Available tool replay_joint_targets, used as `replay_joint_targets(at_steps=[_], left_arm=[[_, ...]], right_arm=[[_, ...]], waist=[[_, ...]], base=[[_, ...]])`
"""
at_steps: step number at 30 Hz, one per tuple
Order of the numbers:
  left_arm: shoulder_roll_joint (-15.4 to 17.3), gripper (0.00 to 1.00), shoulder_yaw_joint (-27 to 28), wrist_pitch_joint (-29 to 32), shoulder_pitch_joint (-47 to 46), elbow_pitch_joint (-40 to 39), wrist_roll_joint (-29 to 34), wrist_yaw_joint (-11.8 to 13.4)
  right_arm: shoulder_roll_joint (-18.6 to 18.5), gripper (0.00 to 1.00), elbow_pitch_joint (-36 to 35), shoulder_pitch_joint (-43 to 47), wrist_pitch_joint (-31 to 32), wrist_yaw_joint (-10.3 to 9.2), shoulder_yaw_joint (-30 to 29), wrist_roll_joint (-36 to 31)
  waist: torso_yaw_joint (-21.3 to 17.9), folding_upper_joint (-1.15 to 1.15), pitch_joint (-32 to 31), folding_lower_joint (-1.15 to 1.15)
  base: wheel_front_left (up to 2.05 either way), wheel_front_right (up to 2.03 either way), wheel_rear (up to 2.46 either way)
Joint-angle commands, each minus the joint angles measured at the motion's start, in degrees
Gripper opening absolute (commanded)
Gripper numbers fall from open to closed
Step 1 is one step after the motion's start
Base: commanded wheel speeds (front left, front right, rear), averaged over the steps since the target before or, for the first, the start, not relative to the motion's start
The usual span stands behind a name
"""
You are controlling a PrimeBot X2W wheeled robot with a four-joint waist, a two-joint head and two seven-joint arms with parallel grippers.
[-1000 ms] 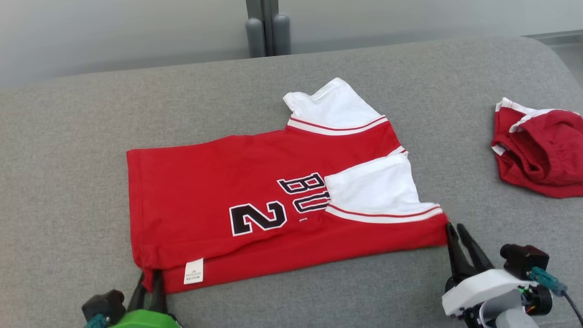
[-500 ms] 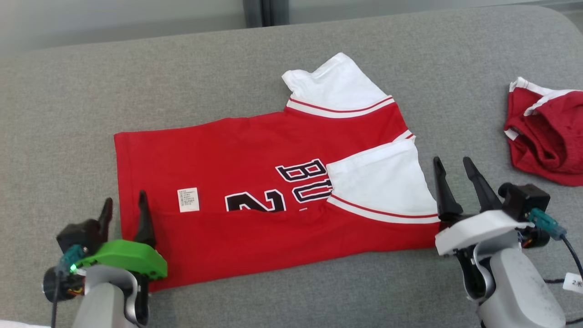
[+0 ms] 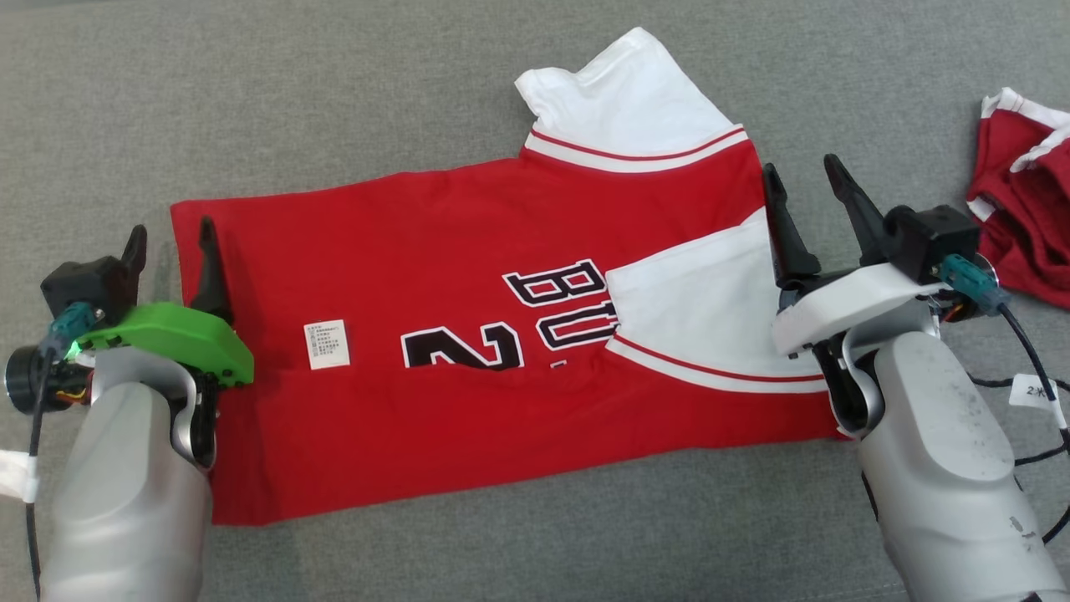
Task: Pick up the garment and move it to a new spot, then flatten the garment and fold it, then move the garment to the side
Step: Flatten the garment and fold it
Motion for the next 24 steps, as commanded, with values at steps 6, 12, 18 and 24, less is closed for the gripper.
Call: replay_joint_targets(at_steps=[6,12,18,24], left_arm=[[2.7,1.00,-3.6,0.0,-5.1,4.5,-3.4,-0.2],[3.0,0.00,-7.7,0.0,-6.9,6.1,-6.2,-0.2],[3.1,0.00,-10.8,0.0,-8.3,2.6,-9.0,-0.2],[2.0,0.00,-13.0,0.0,-8.9,-3.0,-10.4,-0.1]], right_arm=[[-0.2,1.00,4.2,-5.4,-0.1,-0.09,1.3,-2.9],[-0.3,1.00,9.1,-11.4,0.4,-0.09,2.2,-6.3],[-1.0,1.00,14.2,-18.3,2.4,-0.09,2.3,-8.8],[-2.4,1.00,20.1,-26.1,6.2,-0.09,2.0,-10.2]], waist=[[-0.1,0.00,3.0,0.00],[0.4,0.00,4.7,0.00],[2.8,0.00,6.4,0.00],[6.3,0.00,8.4,0.00]], base=[[0.00,0.00,0.00],[0.00,0.00,0.00],[0.00,0.00,0.00],[0.00,0.00,0.00]])
